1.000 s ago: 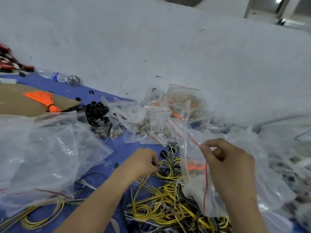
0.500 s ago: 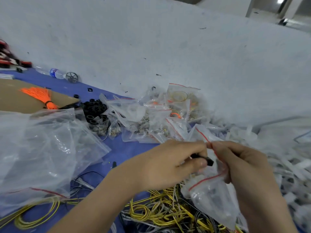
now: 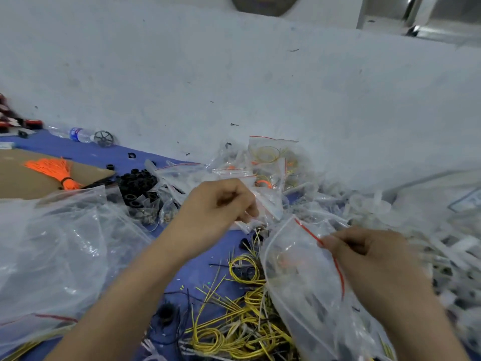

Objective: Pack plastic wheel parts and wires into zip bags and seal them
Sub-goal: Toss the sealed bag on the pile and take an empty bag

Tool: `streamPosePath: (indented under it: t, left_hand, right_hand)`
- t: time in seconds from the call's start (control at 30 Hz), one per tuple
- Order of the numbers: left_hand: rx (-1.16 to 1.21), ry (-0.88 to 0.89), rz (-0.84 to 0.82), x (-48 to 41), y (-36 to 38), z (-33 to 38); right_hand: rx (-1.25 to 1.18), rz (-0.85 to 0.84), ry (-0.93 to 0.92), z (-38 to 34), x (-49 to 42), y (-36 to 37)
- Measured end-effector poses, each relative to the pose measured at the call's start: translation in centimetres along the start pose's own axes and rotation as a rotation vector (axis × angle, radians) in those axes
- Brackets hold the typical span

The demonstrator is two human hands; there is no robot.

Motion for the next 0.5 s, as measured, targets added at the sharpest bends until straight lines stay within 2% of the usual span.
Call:
streamPosePath:
  t: [0.07, 0.13, 0.2, 0.37, 0.5]
  left_hand:
    - [-0.082, -0.205, 0.078, -2.5, 0.4, -6.3]
    - [-0.268, -0.346, 0.082, -4.9, 1.5, -12.3]
    - [-0.371, -0.404, 0.115, -7.3, 1.8, -16.2]
    - [-0.408, -0.515, 0.167, -10.9, 2.3, -22.8]
    - [-0.323, -0.612, 0.334, -10.8, 2.0, -25.5]
  right_hand:
    - [0.022, -0.026, 0.003, 0.2, 0.0, -0.2]
    - [0.010, -0.047, -0.009, 0.2, 0.1, -0.4]
    - [-0.010, -0.063, -0.017, 0.2, 0.1, -0.5]
    - [-0.046, -0.095, -0.028, 0.3, -0.5, -0.1]
    - [-0.083, -0.114, 0.002, 0.7, -0.5, 0.6]
Point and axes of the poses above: each hand's wrist, its own x-axis away from the middle knuckle, its own y-axis out of the palm, z = x × y, the point moved 10 cm from there along -x, towards the middle knuckle, and after that the axes turned 11 degrees about z, right-handed, at the moved point
